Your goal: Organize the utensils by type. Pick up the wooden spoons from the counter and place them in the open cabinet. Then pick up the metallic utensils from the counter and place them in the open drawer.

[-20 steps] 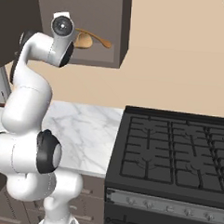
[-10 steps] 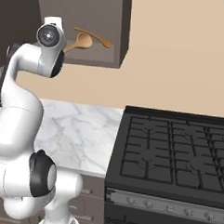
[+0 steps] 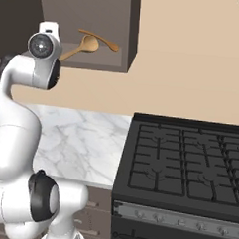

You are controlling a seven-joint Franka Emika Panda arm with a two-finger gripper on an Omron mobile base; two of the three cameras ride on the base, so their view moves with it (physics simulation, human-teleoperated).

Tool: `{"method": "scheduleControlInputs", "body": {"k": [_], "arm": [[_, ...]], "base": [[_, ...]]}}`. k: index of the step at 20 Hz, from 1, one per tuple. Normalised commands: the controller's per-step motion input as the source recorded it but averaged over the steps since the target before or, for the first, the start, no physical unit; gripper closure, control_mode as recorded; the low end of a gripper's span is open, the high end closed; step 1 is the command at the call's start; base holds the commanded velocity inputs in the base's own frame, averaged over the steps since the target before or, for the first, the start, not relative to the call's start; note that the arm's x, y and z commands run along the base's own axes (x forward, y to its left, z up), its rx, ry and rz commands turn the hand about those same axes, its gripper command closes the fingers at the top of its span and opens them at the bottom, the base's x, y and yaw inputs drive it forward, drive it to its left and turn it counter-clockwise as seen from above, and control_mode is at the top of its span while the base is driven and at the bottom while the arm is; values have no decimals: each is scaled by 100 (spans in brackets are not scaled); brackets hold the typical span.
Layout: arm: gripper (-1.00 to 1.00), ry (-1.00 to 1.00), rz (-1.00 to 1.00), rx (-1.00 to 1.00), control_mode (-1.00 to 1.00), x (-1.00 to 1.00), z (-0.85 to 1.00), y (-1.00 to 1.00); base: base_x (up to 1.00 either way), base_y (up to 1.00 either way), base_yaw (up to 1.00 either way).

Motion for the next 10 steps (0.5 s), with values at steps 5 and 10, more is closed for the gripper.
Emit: {"method": "scheduleControlInputs", "body": {"k": [5,10], "arm": [[-100,0,0,3,-100,10,-5,10],[-100,0,0,0,-100,14,-8,10]], "base": [[0,0,0],[0,0,0]]}}
